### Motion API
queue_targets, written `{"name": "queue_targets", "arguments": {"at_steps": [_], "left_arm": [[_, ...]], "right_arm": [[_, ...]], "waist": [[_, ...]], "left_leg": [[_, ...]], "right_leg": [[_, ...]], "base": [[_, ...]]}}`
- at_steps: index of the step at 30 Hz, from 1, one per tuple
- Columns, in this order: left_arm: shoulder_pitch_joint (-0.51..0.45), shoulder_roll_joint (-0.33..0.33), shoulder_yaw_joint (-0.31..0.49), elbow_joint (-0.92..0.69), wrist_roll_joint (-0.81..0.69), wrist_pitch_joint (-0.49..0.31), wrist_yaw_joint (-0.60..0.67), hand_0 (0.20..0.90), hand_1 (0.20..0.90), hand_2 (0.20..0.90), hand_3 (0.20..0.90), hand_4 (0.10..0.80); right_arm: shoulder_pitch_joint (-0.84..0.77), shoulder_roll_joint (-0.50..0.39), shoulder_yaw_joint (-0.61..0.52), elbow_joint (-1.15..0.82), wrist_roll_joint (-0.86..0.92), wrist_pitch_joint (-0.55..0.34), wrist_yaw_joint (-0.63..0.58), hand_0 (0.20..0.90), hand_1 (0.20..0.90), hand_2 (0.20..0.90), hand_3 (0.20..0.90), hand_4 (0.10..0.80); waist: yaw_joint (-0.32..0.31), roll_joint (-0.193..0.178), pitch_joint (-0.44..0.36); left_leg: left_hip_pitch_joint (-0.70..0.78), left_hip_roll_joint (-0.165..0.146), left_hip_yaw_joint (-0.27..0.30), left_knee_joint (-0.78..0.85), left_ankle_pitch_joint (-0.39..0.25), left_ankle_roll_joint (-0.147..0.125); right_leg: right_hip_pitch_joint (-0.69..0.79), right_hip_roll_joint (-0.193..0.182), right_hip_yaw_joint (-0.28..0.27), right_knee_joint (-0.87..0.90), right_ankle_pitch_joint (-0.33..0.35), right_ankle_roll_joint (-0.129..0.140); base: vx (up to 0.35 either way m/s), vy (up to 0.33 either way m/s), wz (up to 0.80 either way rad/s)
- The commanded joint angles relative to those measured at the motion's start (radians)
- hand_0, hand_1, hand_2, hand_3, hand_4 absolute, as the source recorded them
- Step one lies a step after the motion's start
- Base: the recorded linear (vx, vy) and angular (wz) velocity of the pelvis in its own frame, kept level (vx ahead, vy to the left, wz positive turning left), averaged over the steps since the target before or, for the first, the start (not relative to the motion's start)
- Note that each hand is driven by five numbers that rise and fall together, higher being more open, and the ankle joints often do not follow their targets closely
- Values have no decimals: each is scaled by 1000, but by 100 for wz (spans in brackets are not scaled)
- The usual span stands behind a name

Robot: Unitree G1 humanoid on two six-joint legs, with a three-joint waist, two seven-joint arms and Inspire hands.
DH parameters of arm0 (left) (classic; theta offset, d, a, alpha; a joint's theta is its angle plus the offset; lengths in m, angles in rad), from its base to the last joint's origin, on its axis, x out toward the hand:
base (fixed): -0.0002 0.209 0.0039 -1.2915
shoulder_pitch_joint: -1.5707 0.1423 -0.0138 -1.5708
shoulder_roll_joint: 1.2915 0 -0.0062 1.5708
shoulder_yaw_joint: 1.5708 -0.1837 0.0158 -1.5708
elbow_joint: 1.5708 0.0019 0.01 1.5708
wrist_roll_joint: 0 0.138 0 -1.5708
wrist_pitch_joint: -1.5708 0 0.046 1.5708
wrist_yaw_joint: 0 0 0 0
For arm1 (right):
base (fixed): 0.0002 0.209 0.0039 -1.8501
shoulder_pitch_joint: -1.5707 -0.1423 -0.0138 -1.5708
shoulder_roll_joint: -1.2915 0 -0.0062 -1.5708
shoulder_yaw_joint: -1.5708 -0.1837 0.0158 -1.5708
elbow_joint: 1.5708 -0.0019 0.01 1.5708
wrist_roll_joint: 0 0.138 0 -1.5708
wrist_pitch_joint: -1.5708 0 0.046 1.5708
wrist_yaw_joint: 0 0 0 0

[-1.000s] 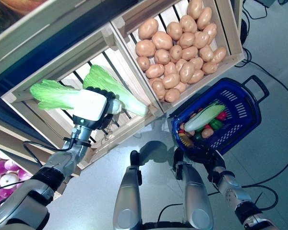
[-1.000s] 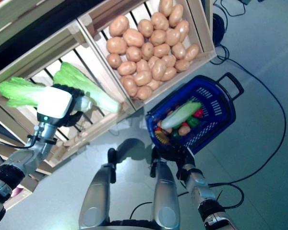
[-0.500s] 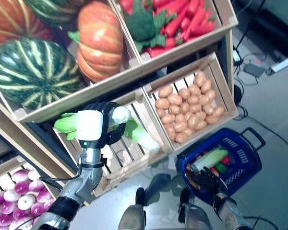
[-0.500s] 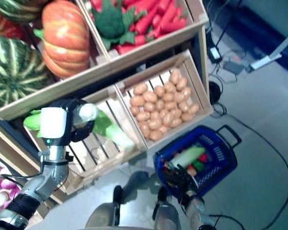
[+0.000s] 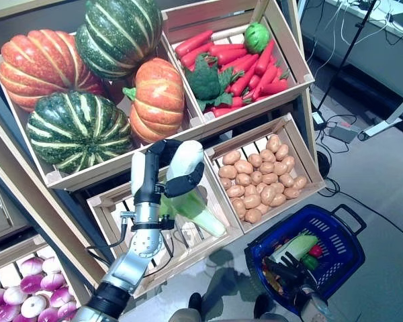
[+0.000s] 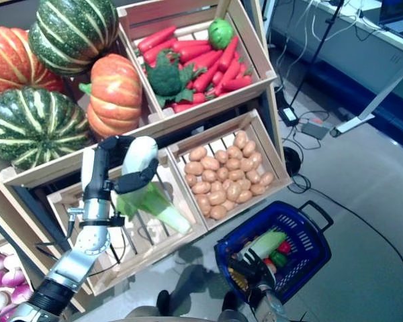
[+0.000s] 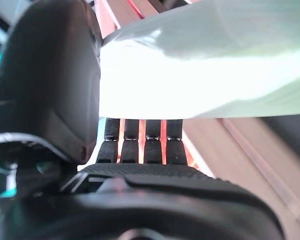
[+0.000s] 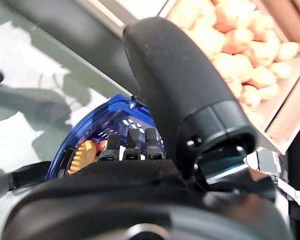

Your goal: Put vegetables into the basket

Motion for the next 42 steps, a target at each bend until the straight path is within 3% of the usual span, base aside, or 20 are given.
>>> {"name": "queue_targets", "arguments": {"at_steps": [1,8,11,16,23,27,32,42], "left_arm": [[-40,0,65,-128,-211,-81,-130,300,300,300,300,400],[0,-64,62,-125,-443,-6,-235,300,300,300,300,400],[6,-102,70,-116,-655,33,-314,300,300,300,300,400],[27,-158,69,-128,-863,74,-375,300,300,300,300,400],[51,-169,55,-157,-907,126,-394,300,300,300,300,400],[52,-146,62,-174,-925,195,-417,300,300,300,300,400],[35,-124,46,-150,-907,211,-436,300,300,300,300,400],[-4,-110,0,-122,-872,219,-424,300,300,300,300,400]], "right_arm": [[-15,30,-44,-147,121,-107,-27,900,900,900,900,800],[10,44,-61,-305,150,-154,-13,900,900,900,900,800],[1,46,-59,-369,131,-165,-29,900,900,900,900,800],[-5,55,-55,-404,120,-164,-7,900,900,900,900,800],[-6,32,-23,-542,94,-89,38,900,900,900,900,800],[-20,-59,18,-690,22,33,174,900,900,900,900,800],[-59,-176,68,-795,0,78,254,900,900,900,900,800],[-132,-203,147,-892,48,182,316,900,900,900,900,800]], "waist": [[3,-31,-52],[-16,-32,-73],[-22,-32,-78],[-21,-35,-85],[-19,-43,-93],[-16,-51,-91],[-13,-58,-98],[4,-59,-116]], "left_leg": [[-32,-47,15,-4,37,38],[-8,-42,35,-17,35,43],[6,-43,39,-20,33,48],[20,-44,42,-29,35,51],[28,-44,41,-42,37,55],[30,-42,42,-44,40,55],[29,-41,44,-47,44,50],[32,-41,31,-54,47,45]], "right_leg": [[-3,-33,7,55,42,-27],[5,-31,23,46,50,-22],[9,-33,30,51,52,-21],[20,-36,31,43,58,-18],[20,-40,31,38,63,-12],[19,-41,28,39,65,-9],[19,-41,32,34,66,-6],[32,-40,28,21,64,-4]], "base": [[36,-15,-7],[21,1,-6],[29,13,-3],[13,4,-3],[0,0,0],[-12,-25,1],[0,0,0],[14,-1,0]]}}
